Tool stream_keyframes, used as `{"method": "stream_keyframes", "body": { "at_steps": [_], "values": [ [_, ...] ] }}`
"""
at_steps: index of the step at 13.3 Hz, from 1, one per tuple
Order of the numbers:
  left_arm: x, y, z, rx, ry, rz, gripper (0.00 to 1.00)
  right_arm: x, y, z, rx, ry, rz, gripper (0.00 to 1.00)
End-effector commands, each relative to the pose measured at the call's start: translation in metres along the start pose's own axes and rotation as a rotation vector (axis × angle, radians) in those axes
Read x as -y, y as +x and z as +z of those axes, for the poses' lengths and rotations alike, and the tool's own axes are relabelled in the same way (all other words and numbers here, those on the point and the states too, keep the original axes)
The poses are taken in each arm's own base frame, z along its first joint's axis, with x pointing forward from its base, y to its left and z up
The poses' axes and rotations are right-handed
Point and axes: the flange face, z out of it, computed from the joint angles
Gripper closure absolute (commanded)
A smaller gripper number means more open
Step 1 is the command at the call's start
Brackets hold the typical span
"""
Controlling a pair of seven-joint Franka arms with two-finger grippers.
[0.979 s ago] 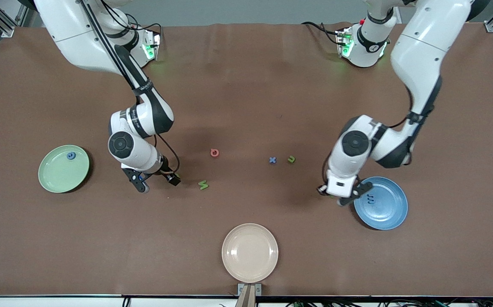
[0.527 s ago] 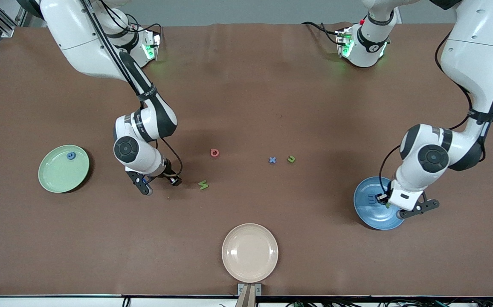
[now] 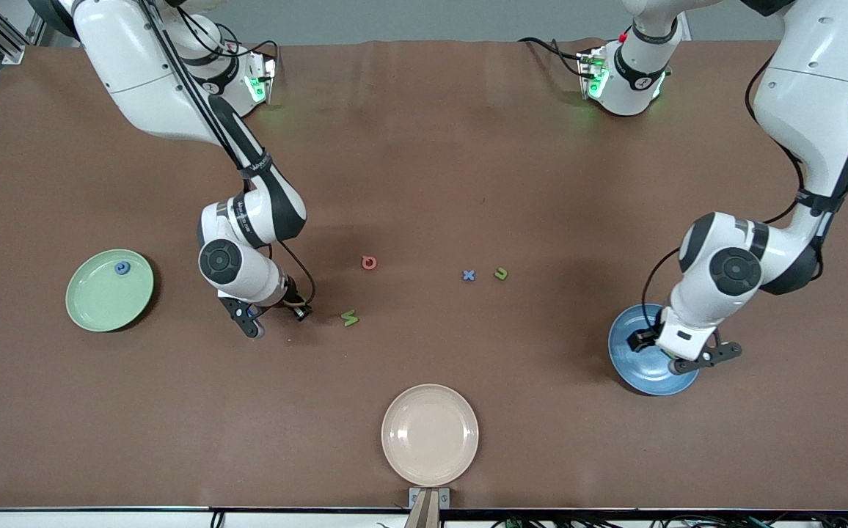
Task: Sort upper and lower case letters into plates
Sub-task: 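Grasp the green B with the right gripper while the left gripper places the d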
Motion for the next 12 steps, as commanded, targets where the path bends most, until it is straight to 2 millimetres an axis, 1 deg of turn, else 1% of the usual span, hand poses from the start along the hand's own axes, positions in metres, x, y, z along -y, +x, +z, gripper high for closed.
{"method": "stream_keyframes", "body": {
  "at_steps": [1, 3, 4, 5, 6, 8, 9, 10, 11, 12],
  "values": [
    [-0.064, -0.044, -0.028, 0.043, -0.009, -0.090, 0.00, 0.004, -0.002, 0.004, -0.016, -0.008, -0.006, 0.58],
    [-0.111, -0.084, -0.031, 0.074, 0.004, -0.151, 0.00, 0.004, -0.002, 0.003, -0.023, -0.010, -0.015, 0.68],
    [-0.137, -0.111, -0.029, 0.083, 0.010, -0.189, 0.00, 0.004, -0.002, 0.003, -0.034, -0.015, -0.029, 0.73],
    [-0.155, -0.131, -0.023, 0.098, 0.016, -0.217, 0.00, 0.004, -0.001, 0.003, -0.039, -0.017, -0.034, 0.77],
    [-0.169, -0.147, -0.017, 0.109, 0.019, -0.258, 0.00, 0.004, -0.001, 0.003, -0.038, -0.018, -0.032, 0.81],
    [-0.184, -0.173, -0.008, 0.120, 0.036, -0.336, 0.00, 0.005, 0.007, -0.004, -0.042, -0.017, -0.039, 0.86],
    [-0.186, -0.184, -0.004, 0.126, 0.046, -0.355, 0.00, 0.004, 0.011, -0.014, -0.045, -0.012, -0.043, 0.88],
    [-0.187, -0.193, -0.001, 0.130, 0.053, -0.372, 0.00, -0.001, 0.020, -0.036, -0.042, -0.022, -0.050, 0.89],
    [-0.188, -0.198, 0.002, 0.133, 0.057, -0.401, 0.00, -0.011, 0.029, -0.060, -0.027, -0.049, -0.105, 0.90],
    [-0.193, -0.209, 0.004, 0.136, 0.054, -0.430, 0.01, -0.027, 0.047, -0.087, -0.006, -0.075, -0.168, 0.90]
  ]
}}
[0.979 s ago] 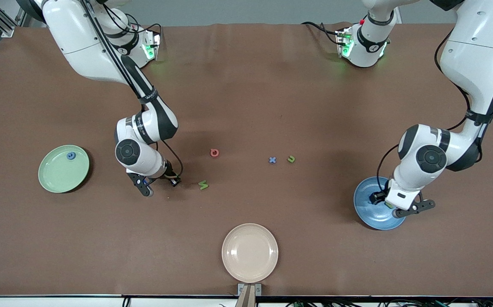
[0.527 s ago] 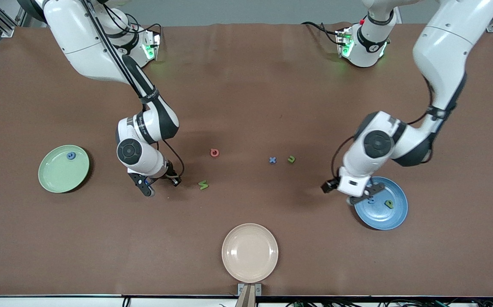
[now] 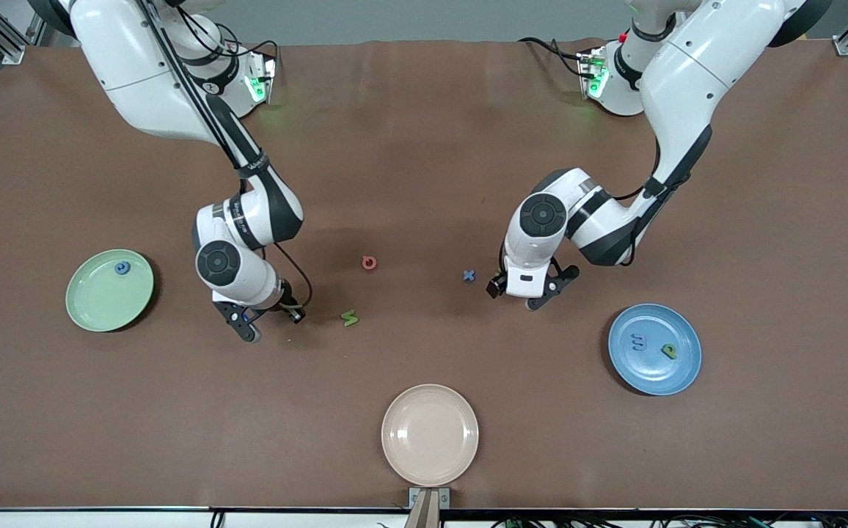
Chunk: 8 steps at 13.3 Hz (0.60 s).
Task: Sort upper and lower case letters into plates
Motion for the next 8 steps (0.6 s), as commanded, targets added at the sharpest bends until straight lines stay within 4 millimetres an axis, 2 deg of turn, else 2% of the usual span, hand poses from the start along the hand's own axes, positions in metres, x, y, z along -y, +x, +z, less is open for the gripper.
{"method": "stream_keyframes", "body": {
  "at_steps": [1, 3, 4, 6, 8],
  "values": [
    [0.001, -0.016, 0.005, -0.008, -0.018, -0.074, 0.03, -0.055, 0.045, -0.076, 0.032, -0.035, -0.135, 0.90],
    [0.001, -0.017, 0.007, -0.005, -0.016, -0.095, 0.11, -0.103, 0.076, -0.111, 0.064, -0.048, -0.274, 0.90],
    [0.002, -0.018, 0.013, 0.003, -0.010, -0.095, 0.12, -0.133, 0.094, -0.122, 0.079, -0.046, -0.343, 0.90],
    [-0.001, -0.021, 0.020, 0.018, -0.033, -0.094, 0.17, -0.196, 0.134, -0.120, 0.105, -0.028, -0.480, 0.90],
    [-0.002, -0.025, 0.021, 0.019, -0.035, -0.089, 0.19, -0.245, 0.173, -0.115, 0.099, 0.001, -0.607, 0.90]
  ]
}}
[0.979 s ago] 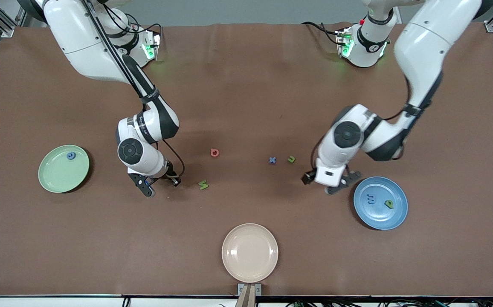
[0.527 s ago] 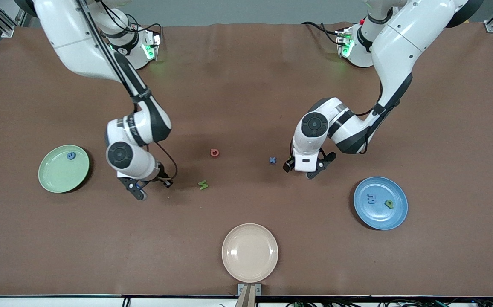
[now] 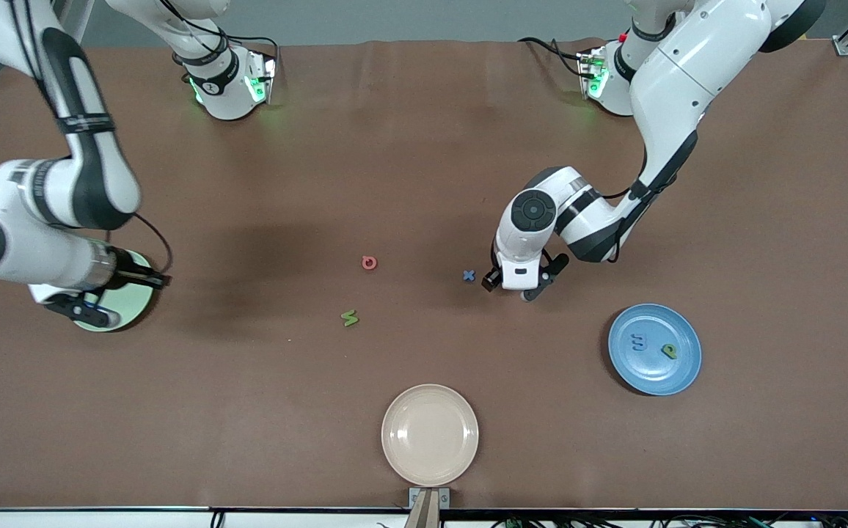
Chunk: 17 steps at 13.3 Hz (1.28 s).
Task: Sort upper and lower case letters into plates
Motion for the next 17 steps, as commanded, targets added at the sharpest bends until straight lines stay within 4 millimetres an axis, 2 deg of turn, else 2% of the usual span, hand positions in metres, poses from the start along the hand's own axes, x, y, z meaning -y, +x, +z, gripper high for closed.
{"method": "stream_keyframes", "body": {
  "at_steps": [1, 2, 4, 5, 7, 8, 11, 13, 15, 17],
  "values": [
    [-0.003, -0.007, 0.001, -0.012, -0.014, -0.001, 0.19, -0.061, 0.000, 0.009, -0.026, 0.010, -0.150, 0.90],
    [-0.002, -0.009, 0.010, -0.004, -0.003, 0.001, 0.20, -0.079, 0.005, 0.018, -0.035, 0.014, -0.170, 0.90],
    [-0.002, -0.009, 0.011, -0.004, -0.001, 0.003, 0.27, -0.096, 0.013, 0.045, -0.058, 0.016, -0.229, 0.90],
    [-0.002, -0.008, 0.011, -0.008, -0.003, 0.005, 0.34, -0.106, 0.014, 0.060, -0.049, 0.020, -0.245, 0.90],
    [-0.002, -0.008, 0.011, -0.013, -0.004, 0.012, 0.46, -0.109, 0.013, 0.083, -0.060, 0.002, -0.274, 0.91],
    [-0.002, -0.005, 0.011, -0.013, -0.004, 0.005, 0.56, -0.109, 0.011, 0.091, -0.068, -0.008, -0.282, 0.91],
    [-0.001, 0.002, 0.011, -0.017, -0.004, -0.004, 0.76, -0.110, 0.007, 0.108, -0.058, -0.006, -0.282, 0.91],
    [-0.005, -0.003, 0.007, -0.021, -0.013, 0.003, 0.98, -0.111, 0.007, 0.116, -0.044, -0.013, -0.290, 0.90],
    [-0.012, 0.005, -0.005, -0.033, -0.030, 0.003, 1.00, -0.116, 0.005, 0.127, -0.045, -0.010, -0.280, 0.90],
    [-0.026, 0.028, -0.035, -0.063, -0.065, 0.010, 1.00, -0.116, 0.006, 0.132, -0.054, -0.011, -0.282, 0.88]
  ]
}}
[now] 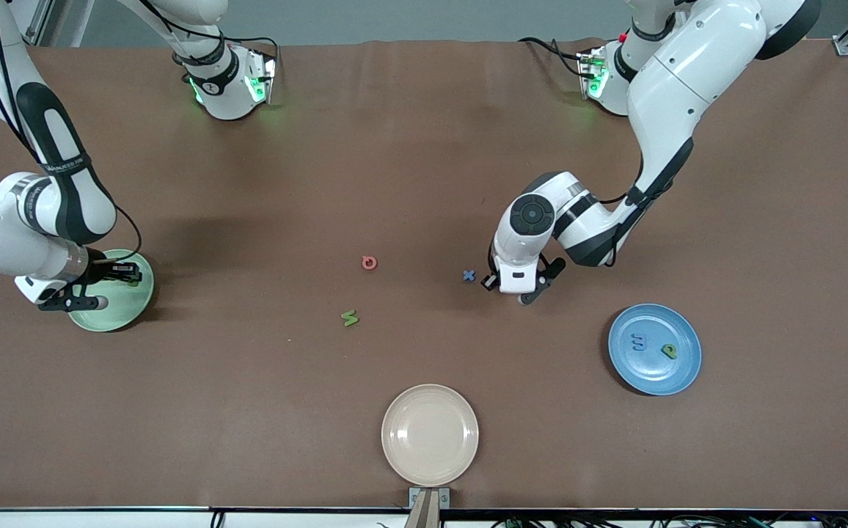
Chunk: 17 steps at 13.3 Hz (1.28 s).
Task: Sort upper and lower case letters into plates
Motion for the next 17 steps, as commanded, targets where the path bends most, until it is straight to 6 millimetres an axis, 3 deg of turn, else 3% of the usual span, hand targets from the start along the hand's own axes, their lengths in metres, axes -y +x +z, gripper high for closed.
{"method": "stream_keyframes", "body": {
  "at_steps": [1, 2, 3, 4, 5, 6, 8, 10, 12, 15, 17],
  "values": [
    [-0.021, 0.028, -0.039, -0.059, -0.042, 0.015, 1.00, -0.004, -0.004, 0.009, -0.005, -0.001, -0.011, 0.87],
    [-0.027, 0.036, -0.052, -0.071, -0.067, 0.010, 1.00, -0.004, -0.004, 0.008, -0.005, -0.001, -0.011, 0.86],
    [-0.032, 0.042, -0.064, -0.082, -0.086, 0.011, 1.00, -0.004, -0.003, 0.005, -0.005, -0.002, -0.011, 0.77],
    [-0.034, 0.044, -0.068, -0.089, -0.086, 0.035, 1.00, -0.003, 0.000, -0.002, -0.013, -0.006, -0.009, 0.39],
    [-0.033, 0.057, -0.072, -0.096, -0.089, 0.073, 1.00, -0.002, 0.002, -0.008, -0.019, -0.008, -0.008, 0.12],
    [-0.031, 0.083, -0.079, -0.106, -0.099, 0.087, 1.00, 0.001, 0.004, -0.020, -0.015, -0.009, -0.009, 0.08],
    [-0.021, 0.114, -0.080, -0.115, -0.093, 0.153, 1.00, 0.023, 0.011, -0.055, 0.041, -0.006, -0.008, 0.05],
    [-0.007, 0.149, -0.082, -0.125, -0.085, 0.200, 1.00, 0.075, 0.018, -0.086, 0.113, -0.022, 0.130, 0.03],
    [0.008, 0.181, -0.081, -0.130, -0.075, 0.264, 1.00, 0.132, 0.022, -0.095, 0.136, -0.045, 0.305, 0.01],
    [0.033, 0.229, -0.080, -0.136, -0.057, 0.365, 1.00, 0.263, 0.030, -0.118, 0.089, -0.101, 0.636, 0.01],
    [0.052, 0.255, -0.065, -0.115, -0.040, 0.427, 1.00, 0.331, 0.031, -0.131, 0.088, -0.026, 0.848, 0.01]
  ]
}}
